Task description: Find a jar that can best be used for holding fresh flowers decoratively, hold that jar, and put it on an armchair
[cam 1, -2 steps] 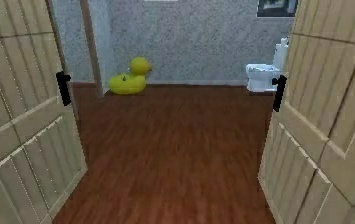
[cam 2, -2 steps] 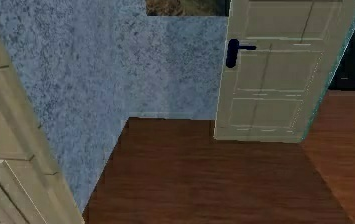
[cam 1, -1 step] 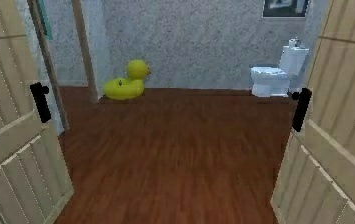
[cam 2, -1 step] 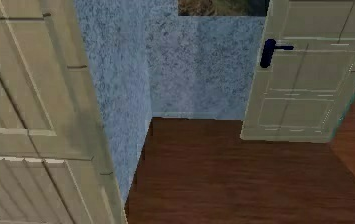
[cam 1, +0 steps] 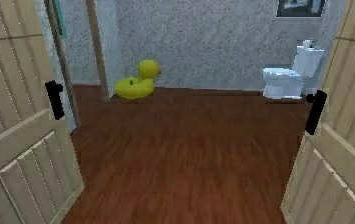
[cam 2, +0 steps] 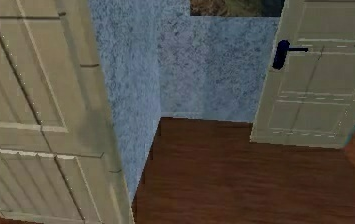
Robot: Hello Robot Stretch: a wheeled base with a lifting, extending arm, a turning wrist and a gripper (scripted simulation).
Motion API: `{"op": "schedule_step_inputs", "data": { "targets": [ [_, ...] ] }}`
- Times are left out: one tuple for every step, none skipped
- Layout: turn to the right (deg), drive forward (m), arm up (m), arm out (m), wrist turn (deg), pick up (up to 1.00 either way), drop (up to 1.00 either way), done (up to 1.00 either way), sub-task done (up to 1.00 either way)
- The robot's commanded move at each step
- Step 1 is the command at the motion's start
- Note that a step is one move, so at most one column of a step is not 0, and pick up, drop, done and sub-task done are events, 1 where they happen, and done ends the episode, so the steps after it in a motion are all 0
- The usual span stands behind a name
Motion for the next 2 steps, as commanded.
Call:
{"op": "schedule_step_inputs", "data": {
  "targets": [
    [0.0,1.00,0.00,0.00,0.0,0.00,0.00,0.00,0.00],
    [-6.0,0.00,0.00,0.00,0.0,0.00,0.00,0.00,0.00]
  ]
}}
